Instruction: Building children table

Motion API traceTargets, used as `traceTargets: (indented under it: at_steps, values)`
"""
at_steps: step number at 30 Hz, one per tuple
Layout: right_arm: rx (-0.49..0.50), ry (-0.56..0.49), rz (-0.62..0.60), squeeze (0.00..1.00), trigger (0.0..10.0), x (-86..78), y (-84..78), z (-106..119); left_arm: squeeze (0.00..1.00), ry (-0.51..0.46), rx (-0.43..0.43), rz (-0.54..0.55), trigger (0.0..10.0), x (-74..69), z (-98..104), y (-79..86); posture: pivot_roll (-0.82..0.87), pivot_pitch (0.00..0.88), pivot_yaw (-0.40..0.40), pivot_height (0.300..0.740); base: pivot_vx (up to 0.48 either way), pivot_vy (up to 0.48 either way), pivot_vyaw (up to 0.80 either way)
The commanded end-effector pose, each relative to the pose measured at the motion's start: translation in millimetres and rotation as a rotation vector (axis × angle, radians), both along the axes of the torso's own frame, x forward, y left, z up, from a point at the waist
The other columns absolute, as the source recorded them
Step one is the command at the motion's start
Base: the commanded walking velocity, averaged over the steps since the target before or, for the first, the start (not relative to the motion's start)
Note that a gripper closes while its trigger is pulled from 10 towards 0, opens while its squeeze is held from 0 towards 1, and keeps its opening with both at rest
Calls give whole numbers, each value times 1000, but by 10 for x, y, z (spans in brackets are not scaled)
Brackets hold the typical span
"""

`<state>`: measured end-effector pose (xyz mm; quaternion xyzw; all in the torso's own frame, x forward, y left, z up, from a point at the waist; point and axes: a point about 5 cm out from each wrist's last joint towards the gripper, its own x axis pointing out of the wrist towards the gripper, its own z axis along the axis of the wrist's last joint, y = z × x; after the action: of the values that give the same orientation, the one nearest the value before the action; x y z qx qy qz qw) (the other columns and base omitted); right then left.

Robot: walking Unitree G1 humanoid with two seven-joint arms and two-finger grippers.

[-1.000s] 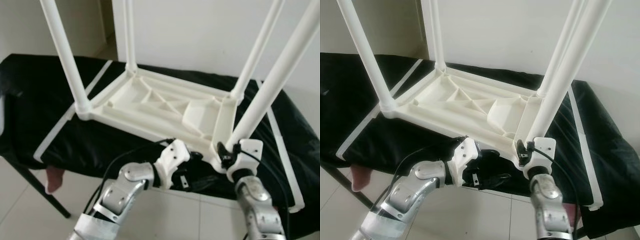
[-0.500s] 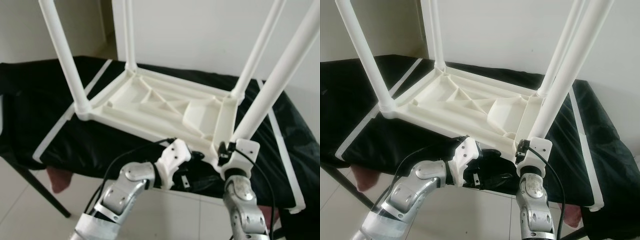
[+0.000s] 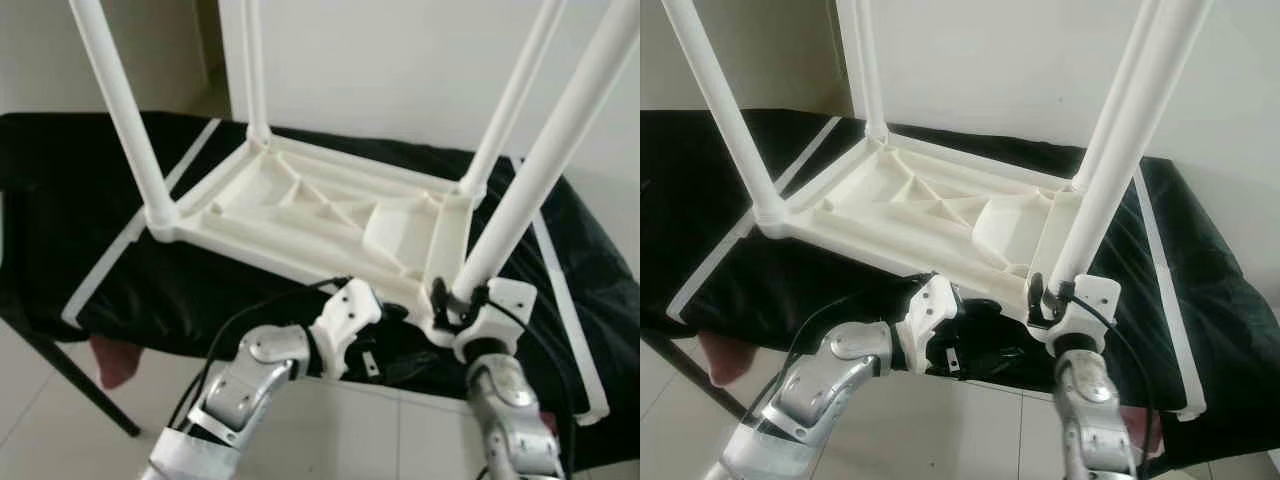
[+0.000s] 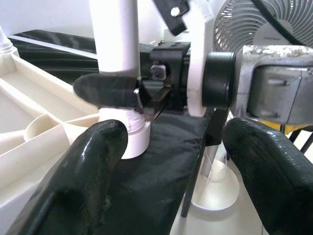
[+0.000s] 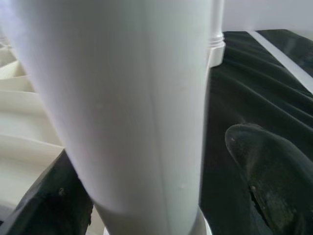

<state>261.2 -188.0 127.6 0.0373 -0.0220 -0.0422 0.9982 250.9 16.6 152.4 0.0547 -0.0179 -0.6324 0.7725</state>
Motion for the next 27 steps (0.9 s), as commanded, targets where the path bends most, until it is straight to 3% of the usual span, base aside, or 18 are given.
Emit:
traceTargets:
  at_steps: [1,3,4,15,23,24,25,26,27]
  values:
    - [-14,-14,75,545,10000,-21,-54,12,0,-2,1,-9,10000,-16,16,-9,-10,5,-35,740,0,0,0]
    - [-17,-14,86,545,10000,-22,-58,11,0,-2,2,-9,10000,-16,16,-9,-10,4,-33,740,0,0,0]
    - [-37,-9,129,0,10000,-24,-69,2,0,-2,2,-11,10000,-16,16,-10,-11,6,-35,740,0,0,0]
    - [-152,34,434,0,10000,-10,-161,-19,0,-1,9,-16,10000,-14,7,-22,-12,0,-35,740,0,0,0]
    - [-224,69,515,0,10000,86,-197,-66,0,-16,27,-20,10000,10,3,-20,-10,0,-36,740,0,0,0]
    - [-224,72,526,0,4549,105,-185,-79,0,-17,27,-17,10000,16,4,-22,-8,0,-39,740,0,0,0]
    - [-223,72,529,0,2314,108,-181,-82,0,-17,26,-17,10000,16,4,-23,-8,0,-39,740,0,0,0]
    - [-223,72,529,0,2314,108,-181,-82,0,-17,26,-17,10000,16,4,-23,-8,0,-39,740,0,0,0]
    - [-221,77,549,0,0,108,-157,-105,0,-19,24,-11,10000,19,6,-22,-7,0,-41,740,0,0,0]
